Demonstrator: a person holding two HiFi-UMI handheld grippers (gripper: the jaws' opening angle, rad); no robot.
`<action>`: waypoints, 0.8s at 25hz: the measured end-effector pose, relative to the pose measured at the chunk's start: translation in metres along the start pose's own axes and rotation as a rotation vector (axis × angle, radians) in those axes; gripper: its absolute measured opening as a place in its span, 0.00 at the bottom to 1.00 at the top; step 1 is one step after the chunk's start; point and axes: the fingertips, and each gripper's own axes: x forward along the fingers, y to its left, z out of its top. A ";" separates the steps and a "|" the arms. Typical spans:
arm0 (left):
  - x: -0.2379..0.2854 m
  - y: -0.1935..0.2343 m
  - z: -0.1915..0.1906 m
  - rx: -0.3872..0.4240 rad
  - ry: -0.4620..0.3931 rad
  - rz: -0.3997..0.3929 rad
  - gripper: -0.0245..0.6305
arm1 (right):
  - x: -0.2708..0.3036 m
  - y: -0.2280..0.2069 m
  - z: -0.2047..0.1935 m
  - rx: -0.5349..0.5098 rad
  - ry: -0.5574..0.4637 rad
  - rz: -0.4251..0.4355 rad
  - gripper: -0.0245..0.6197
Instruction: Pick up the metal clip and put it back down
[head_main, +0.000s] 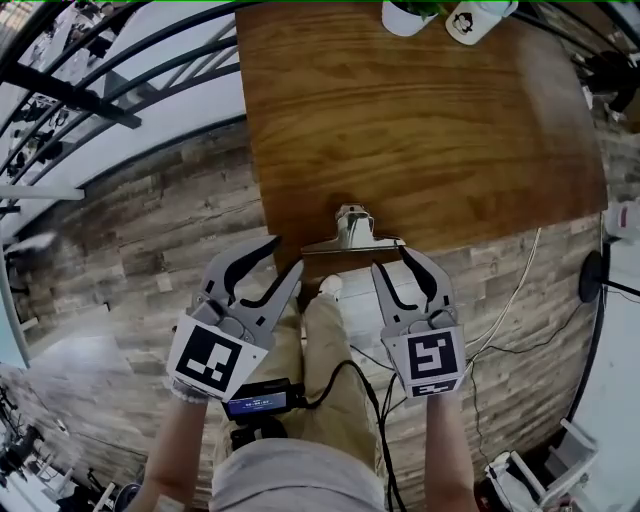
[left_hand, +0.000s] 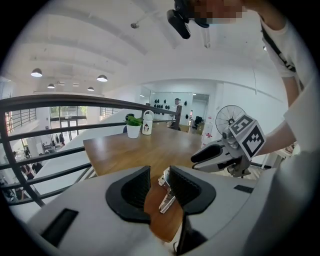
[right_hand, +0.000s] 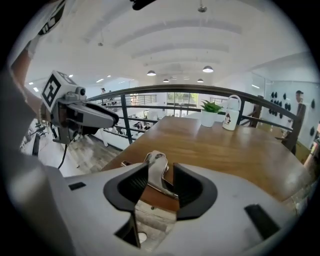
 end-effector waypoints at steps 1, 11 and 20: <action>0.002 0.002 -0.002 -0.004 0.001 0.004 0.22 | 0.004 -0.001 -0.002 -0.011 0.010 0.010 0.30; 0.017 0.012 -0.016 -0.044 0.019 0.038 0.22 | 0.040 -0.005 -0.012 -0.043 0.032 0.089 0.30; 0.023 0.019 -0.024 -0.064 0.030 0.058 0.22 | 0.067 0.002 -0.010 -0.030 0.030 0.165 0.35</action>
